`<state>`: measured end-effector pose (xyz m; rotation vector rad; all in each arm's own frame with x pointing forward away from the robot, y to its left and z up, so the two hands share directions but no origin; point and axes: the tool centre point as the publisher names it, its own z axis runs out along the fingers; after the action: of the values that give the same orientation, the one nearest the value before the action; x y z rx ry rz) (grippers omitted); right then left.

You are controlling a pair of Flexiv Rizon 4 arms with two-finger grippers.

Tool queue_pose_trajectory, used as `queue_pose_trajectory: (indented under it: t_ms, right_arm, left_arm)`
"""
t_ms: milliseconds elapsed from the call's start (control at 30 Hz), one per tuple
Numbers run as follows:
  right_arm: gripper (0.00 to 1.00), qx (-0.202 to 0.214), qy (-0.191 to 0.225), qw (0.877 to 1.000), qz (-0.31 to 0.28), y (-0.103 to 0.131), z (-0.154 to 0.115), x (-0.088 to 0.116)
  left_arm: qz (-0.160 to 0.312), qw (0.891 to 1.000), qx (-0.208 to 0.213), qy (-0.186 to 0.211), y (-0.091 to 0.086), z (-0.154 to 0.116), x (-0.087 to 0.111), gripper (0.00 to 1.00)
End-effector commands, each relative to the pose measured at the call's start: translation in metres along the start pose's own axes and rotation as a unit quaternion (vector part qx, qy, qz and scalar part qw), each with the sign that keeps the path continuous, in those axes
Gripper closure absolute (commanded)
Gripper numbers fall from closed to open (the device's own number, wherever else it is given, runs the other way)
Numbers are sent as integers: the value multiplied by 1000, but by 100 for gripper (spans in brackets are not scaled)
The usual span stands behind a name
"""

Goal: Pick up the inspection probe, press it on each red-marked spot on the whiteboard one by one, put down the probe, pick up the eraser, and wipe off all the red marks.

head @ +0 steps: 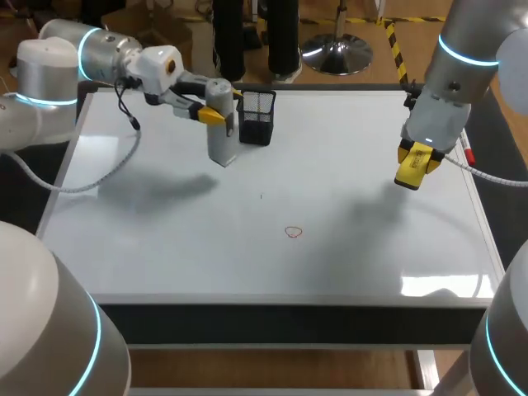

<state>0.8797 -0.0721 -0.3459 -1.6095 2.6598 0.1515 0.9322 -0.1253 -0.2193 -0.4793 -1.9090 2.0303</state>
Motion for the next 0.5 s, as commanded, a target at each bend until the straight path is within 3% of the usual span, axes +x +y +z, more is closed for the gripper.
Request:
queue_pose_trajectory:
  t_ms: [33,500]
  right_arm:
    - [100,1,1,1000,-1,0,-1,1]
    - [100,1,1,1000,-1,0,-1,1]
  left_arm:
    - [-2,1000,3,8,-1,-23,-5,100]
    - [-12,999,17,-39,11,-70,-11,100]
